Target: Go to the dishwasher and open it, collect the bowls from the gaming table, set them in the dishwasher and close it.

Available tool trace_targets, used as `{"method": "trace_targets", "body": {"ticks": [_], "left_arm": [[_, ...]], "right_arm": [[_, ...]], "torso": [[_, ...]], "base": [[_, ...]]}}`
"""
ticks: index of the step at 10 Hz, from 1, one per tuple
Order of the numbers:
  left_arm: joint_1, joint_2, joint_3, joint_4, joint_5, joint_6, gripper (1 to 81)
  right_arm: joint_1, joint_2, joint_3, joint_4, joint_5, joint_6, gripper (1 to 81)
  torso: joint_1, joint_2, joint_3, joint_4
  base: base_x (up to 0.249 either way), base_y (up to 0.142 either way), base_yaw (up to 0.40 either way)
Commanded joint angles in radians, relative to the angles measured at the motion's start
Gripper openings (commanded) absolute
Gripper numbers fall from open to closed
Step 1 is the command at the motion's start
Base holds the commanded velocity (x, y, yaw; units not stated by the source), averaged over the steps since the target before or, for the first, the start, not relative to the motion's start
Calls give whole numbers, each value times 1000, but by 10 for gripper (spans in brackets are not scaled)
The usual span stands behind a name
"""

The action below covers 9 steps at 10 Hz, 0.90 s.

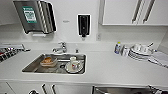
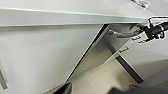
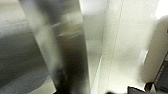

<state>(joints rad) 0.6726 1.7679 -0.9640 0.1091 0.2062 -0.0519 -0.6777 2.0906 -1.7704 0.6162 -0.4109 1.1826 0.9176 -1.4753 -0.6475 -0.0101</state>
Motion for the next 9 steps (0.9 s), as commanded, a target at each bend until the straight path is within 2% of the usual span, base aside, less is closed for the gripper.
{"method": "trace_targets", "body": {"ticks": [1,9], "left_arm": [[-93,-33,16,7,13,6,811],[-93,-13,2,-8,16,1,811]], "right_arm": [[56,-85,3,13,-100,20,811],[25,-119,46,-1,-86,26,811]], "torso": [[0,0,0,0],[1,0,0,0]], "base": [[0,0,0],[0,0,0]]}}
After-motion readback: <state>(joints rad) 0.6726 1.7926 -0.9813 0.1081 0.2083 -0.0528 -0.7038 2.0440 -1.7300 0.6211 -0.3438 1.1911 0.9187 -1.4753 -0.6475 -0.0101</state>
